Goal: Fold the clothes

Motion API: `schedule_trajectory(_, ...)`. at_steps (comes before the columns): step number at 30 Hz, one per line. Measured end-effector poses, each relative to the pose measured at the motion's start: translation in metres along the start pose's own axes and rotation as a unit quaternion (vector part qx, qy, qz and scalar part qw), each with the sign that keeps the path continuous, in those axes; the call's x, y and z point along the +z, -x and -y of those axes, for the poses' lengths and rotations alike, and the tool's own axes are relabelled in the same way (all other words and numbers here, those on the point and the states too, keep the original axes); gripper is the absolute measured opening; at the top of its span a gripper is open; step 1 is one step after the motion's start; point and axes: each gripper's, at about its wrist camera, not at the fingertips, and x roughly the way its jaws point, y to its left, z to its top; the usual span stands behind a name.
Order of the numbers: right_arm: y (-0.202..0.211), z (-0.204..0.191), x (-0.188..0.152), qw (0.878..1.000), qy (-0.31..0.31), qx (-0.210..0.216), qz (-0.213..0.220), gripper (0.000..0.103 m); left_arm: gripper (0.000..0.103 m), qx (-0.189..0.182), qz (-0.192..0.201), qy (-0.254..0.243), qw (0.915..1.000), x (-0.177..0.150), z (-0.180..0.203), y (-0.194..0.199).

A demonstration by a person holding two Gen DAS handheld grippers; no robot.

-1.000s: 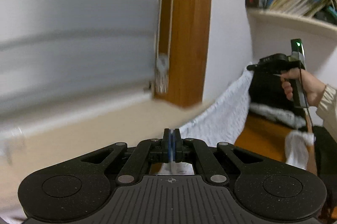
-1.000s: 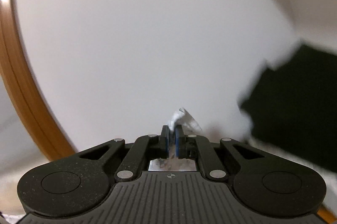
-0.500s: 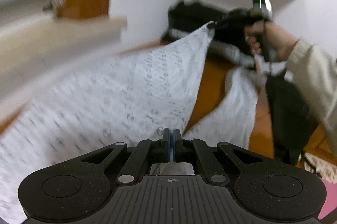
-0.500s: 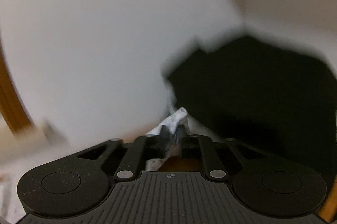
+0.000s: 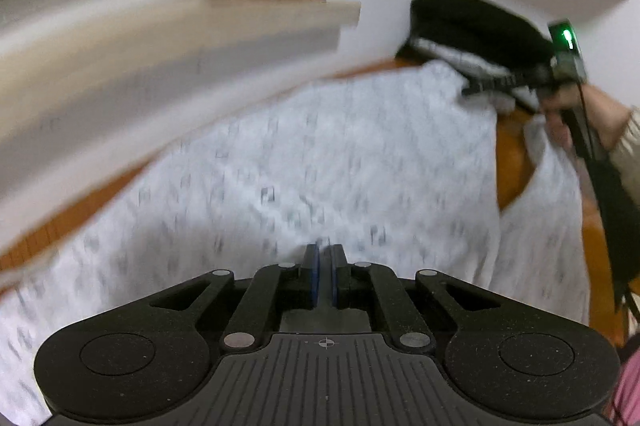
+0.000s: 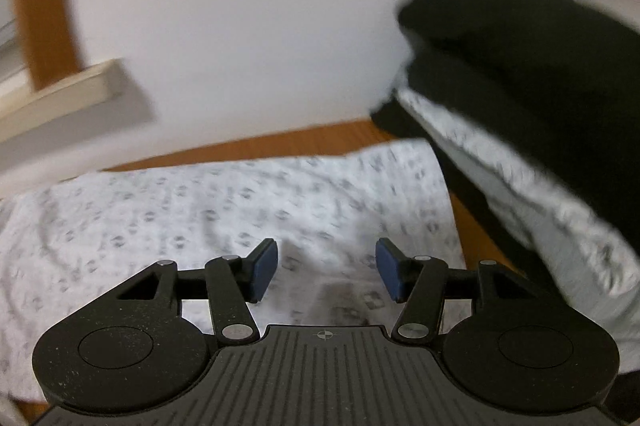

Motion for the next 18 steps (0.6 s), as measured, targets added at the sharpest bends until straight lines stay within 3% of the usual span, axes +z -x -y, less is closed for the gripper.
schedule_trajectory(7, -0.021, 0.022, 0.023, 0.997, -0.072, 0.014, 0.011, 0.056, 0.004, -0.044, 0.030, 0.033, 0.9980, -0.035, -0.024, 0.032)
schedule_trajectory(11, -0.050, 0.019, 0.044, 0.998, -0.041, -0.018, -0.031, 0.052, 0.005, -0.052, 0.032, 0.045, 0.9971, -0.040, -0.032, 0.040)
schedule_trajectory(18, -0.089, 0.001, 0.061, 0.999, 0.025, -0.036, -0.002, 0.050, 0.005, -0.044, 0.032, 0.035, 0.9979, -0.035, -0.029, 0.036)
